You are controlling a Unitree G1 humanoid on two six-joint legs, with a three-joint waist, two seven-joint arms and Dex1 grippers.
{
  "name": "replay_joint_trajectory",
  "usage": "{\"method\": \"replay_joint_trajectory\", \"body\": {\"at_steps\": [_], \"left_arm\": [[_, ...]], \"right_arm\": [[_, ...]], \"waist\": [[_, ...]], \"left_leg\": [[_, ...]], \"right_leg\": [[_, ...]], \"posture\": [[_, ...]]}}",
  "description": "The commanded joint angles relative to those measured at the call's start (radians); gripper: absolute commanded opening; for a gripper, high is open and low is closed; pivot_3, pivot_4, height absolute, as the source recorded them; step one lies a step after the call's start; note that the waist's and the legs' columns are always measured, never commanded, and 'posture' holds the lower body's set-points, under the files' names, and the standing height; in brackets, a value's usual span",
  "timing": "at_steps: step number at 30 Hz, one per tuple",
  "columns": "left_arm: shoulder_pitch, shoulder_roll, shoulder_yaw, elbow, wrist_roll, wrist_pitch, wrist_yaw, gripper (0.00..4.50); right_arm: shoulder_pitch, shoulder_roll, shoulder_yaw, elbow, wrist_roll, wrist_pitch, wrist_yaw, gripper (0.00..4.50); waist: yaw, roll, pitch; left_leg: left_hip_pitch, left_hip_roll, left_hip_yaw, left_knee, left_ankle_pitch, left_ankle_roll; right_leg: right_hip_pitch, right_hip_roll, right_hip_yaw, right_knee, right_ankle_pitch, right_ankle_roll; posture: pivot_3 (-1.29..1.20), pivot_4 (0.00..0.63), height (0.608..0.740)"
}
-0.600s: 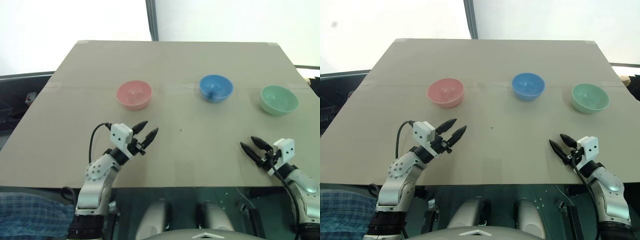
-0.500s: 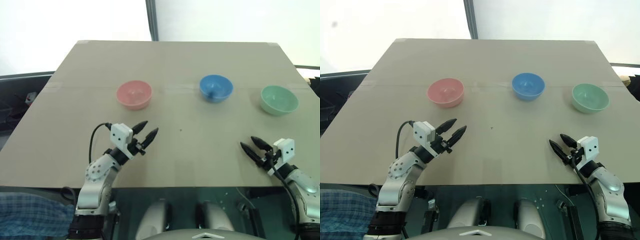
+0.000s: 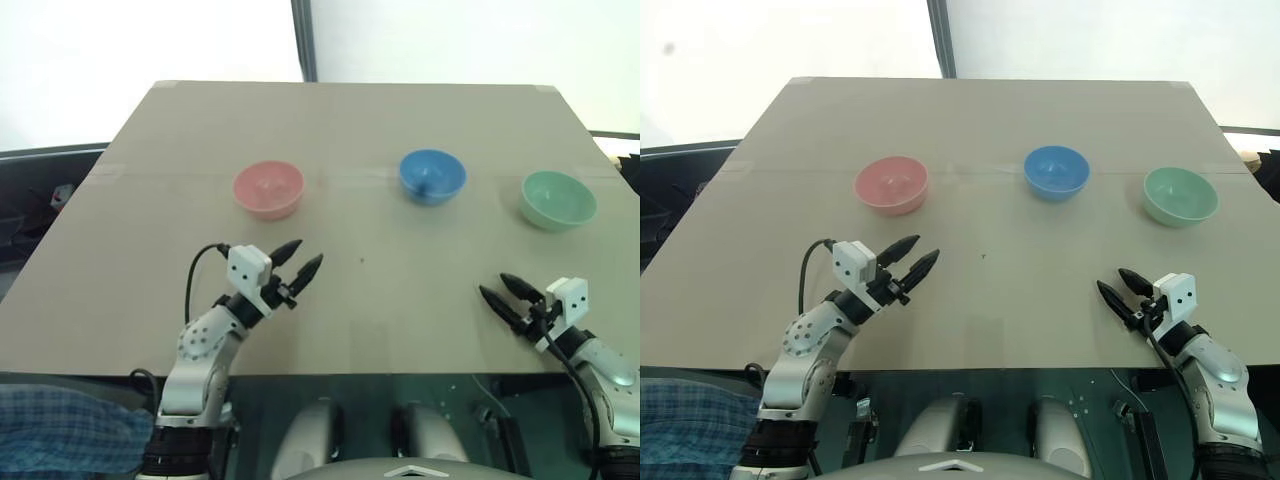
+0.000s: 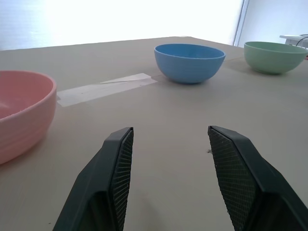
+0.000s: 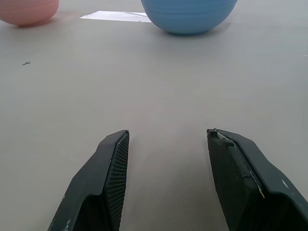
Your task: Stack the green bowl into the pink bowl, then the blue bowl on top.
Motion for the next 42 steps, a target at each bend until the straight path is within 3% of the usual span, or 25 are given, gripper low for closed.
{"method": "replay_joint_trajectory", "body": {"at_steps": [1, 8, 11, 13, 14, 20, 27, 32, 42], "left_arm": [[-0.003, 0.005, 0.004, -0.014, 0.0, -0.026, -0.001, 2.61], [-0.001, 0.008, -0.002, -0.014, 0.002, -0.028, -0.004, 2.61], [-0.002, 0.009, -0.004, -0.014, 0.002, -0.027, -0.004, 2.79], [-0.003, 0.011, -0.004, -0.013, 0.0, -0.027, -0.006, 2.79], [-0.004, 0.012, -0.005, -0.011, 0.0, -0.027, -0.007, 2.79], [-0.018, 0.029, -0.013, -0.008, 0.012, -0.028, -0.021, 2.79], [-0.078, 0.062, -0.024, 0.039, 0.086, -0.01, 0.01, 2.79], [-0.116, 0.091, -0.043, 0.081, 0.158, -0.032, 0.018, 2.79], [-0.372, 0.219, -0.061, 0.157, 0.357, 0.074, 0.103, 2.79]], "right_arm": [[0.006, -0.016, -0.005, -0.019, -0.002, -0.01, 0.001, 2.71], [0.035, -0.02, 0.013, -0.046, -0.06, -0.03, -0.029, 2.71], [0.047, -0.032, 0.028, -0.064, -0.079, -0.017, -0.032, 3.49], [0.049, -0.031, 0.031, -0.069, -0.078, -0.012, -0.039, 4.25], [0.05, -0.033, 0.033, -0.069, -0.077, -0.009, -0.036, 4.39], [0.039, -0.046, 0.03, -0.125, -0.023, 0.01, -0.012, 4.39], [0.01, -0.145, 0.039, -0.397, 0.18, 0.281, 0.04, 4.39], [-0.015, -0.173, 0.043, -0.477, 0.229, 0.367, 0.026, 4.39], [-0.047, -0.161, 0.027, -0.548, 0.282, 0.427, -0.018, 4.39]], "waist": [[0.0, 0.0, 0.0], [0.0, 0.0, 0.0], [0.001, 0.0, 0.0], [0.0, 0.0, 0.0], [0.0, 0.0, -0.001], [0.0, -0.001, -0.001], [0.001, 0.0, -0.001], [0.003, 0.0, -0.001], [0.002, -0.001, 0.0]], "left_leg": [[0.0, 0.0, 0.0, 0.0, 0.0, 0.0], [0.0, 0.0, 0.0, 0.0, 0.0, 0.0], [0.0, 0.0, 0.0, 0.0, 0.0, 0.0], [0.0, 0.0, 0.0, 0.0, 0.0, 0.0], [0.0, 0.0, 0.0, 0.0, 0.0, 0.0], [0.0, 0.0, 0.0, 0.0, 0.0, 0.0], [0.0, 0.0, 0.0, 0.001, 0.0, 0.0], [-0.001, 0.0, -0.001, 0.001, 0.0, 0.0], [-0.001, 0.0, -0.001, 0.001, 0.0, 0.001]], "right_leg": [[0.0, 0.0, 0.0, 0.0, 0.0, 0.0], [0.0, 0.0, 0.0, 0.0, 0.0, 0.0], [0.0, 0.0, 0.0, 0.0, 0.0, 0.0], [0.0, 0.0, 0.0, 0.0, 0.0, 0.0], [0.0, 0.0, 0.0, 0.0, 0.0, 0.0], [0.0, 0.0, 0.0, 0.0, 0.0, 0.0], [0.0, 0.0, 0.0, 0.0, 0.0, 0.0], [0.0, 0.0, -0.001, 0.0, 0.0, 0.0], [0.0, 0.0, -0.001, 0.0, 0.0, 0.0]], "posture": [[0.0, 0.15, 0.74], [0.0, 0.15, 0.74], [0.0, 0.15, 0.74], [0.0, 0.15, 0.74], [0.0, 0.15, 0.74], [0.0, 0.15, 0.74], [0.0, 0.15, 0.74], [0.0, 0.15, 0.74], [0.0, 0.15, 0.74]]}}
